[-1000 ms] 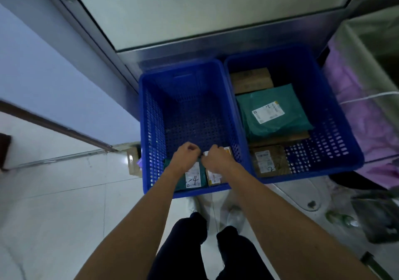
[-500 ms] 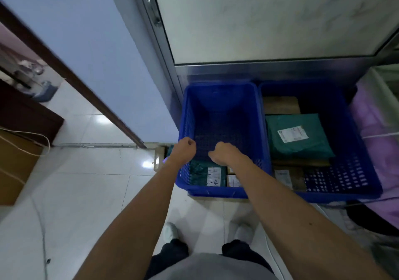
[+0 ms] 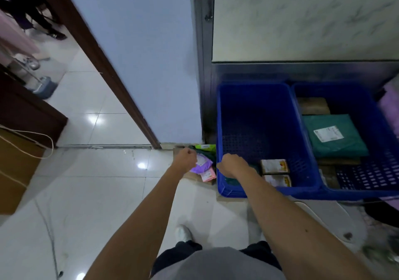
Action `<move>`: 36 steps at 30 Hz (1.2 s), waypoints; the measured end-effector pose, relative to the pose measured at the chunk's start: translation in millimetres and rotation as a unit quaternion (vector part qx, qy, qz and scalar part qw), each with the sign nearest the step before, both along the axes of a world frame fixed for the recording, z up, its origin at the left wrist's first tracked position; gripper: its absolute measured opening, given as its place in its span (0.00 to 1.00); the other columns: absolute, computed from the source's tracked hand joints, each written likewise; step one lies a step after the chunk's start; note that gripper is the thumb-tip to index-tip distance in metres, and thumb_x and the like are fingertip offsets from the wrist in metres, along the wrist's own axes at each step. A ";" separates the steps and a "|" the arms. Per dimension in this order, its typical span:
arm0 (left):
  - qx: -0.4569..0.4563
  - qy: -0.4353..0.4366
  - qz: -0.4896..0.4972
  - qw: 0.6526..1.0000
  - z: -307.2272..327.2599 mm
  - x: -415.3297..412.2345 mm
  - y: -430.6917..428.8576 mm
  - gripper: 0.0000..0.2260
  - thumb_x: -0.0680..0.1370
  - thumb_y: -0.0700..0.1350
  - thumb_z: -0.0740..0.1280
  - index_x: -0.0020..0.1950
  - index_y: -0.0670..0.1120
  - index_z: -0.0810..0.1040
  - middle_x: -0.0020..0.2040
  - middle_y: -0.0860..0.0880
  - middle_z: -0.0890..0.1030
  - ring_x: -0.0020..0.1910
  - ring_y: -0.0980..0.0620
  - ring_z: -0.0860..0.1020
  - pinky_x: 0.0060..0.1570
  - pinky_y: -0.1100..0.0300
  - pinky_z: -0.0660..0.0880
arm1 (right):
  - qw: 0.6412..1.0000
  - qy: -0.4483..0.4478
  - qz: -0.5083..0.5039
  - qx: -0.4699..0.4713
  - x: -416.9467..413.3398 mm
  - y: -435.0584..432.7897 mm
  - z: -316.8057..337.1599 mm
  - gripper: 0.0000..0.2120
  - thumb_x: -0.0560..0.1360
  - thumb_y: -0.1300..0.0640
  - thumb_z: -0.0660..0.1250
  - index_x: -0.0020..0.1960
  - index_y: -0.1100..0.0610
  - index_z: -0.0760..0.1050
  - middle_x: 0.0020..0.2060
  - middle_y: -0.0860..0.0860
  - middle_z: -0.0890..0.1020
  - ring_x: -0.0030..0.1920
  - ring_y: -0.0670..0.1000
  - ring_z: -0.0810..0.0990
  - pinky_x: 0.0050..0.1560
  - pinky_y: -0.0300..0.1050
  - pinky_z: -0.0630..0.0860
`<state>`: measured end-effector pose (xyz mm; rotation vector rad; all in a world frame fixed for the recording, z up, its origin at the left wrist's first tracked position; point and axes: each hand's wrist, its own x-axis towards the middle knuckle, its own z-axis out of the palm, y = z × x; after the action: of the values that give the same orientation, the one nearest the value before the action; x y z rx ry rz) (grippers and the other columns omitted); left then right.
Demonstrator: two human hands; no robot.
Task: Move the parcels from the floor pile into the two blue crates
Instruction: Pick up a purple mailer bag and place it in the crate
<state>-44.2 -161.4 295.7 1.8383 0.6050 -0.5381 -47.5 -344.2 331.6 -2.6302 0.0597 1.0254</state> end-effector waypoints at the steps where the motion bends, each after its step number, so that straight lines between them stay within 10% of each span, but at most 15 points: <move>1: -0.008 0.005 -0.006 1.000 -3.1 1.5 13.5 0.08 0.79 0.34 0.60 0.44 0.43 0.76 0.41 0.41 0.78 0.38 0.44 0.77 0.37 0.57 0.72 | 1.000 -0.005 -0.004 -0.001 0.2 11.5 0.6 0.13 0.81 0.52 0.58 0.57 0.59 0.75 0.53 0.57 0.80 0.46 0.56 0.76 0.45 0.47 0.72; 7: 0.038 0.025 -0.079 0.996 -11.4 20.0 50.4 0.06 0.71 0.40 0.60 0.39 0.44 0.77 0.41 0.39 0.79 0.37 0.43 0.78 0.41 0.52 0.74 | 0.999 0.009 -0.050 0.005 -2.8 42.1 -3.3 0.08 0.79 0.53 0.60 0.49 0.58 0.73 0.50 0.57 0.80 0.48 0.57 0.78 0.45 0.47 0.72; 14: 0.137 0.044 -0.168 0.975 -40.9 38.9 58.1 0.10 0.77 0.46 0.60 0.54 0.49 0.79 0.60 0.44 0.79 0.59 0.43 0.78 0.61 0.50 0.76 | 0.997 0.027 -0.071 0.015 16.0 44.1 -31.3 0.14 0.81 0.51 0.59 0.38 0.56 0.69 0.43 0.55 0.77 0.46 0.58 0.77 0.41 0.45 0.69; 26: 0.137 0.148 -0.159 0.966 -102.8 63.1 110.8 0.05 0.77 0.49 0.61 0.48 0.52 0.76 0.53 0.43 0.83 0.55 0.41 0.81 0.59 0.47 0.78 | 0.988 0.148 -0.021 0.027 37.6 75.6 -128.1 0.20 0.80 0.49 0.57 0.65 0.61 0.72 0.59 0.58 0.77 0.58 0.60 0.77 0.49 0.47 0.71; 36: 0.110 0.185 -0.263 0.941 -234.4 120.8 143.6 0.21 0.76 0.66 0.65 0.54 0.50 0.78 0.51 0.47 0.83 0.54 0.47 0.80 0.57 0.53 0.76 | 0.950 0.183 -0.249 0.039 84.9 113.5 -291.3 0.29 0.76 0.42 0.57 0.71 0.58 0.70 0.59 0.57 0.79 0.45 0.54 0.74 0.42 0.44 0.70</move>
<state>76.6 -17.8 61.3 2.1380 0.4216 -1.2349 37.4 -230.6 40.3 -2.1463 0.7092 1.2665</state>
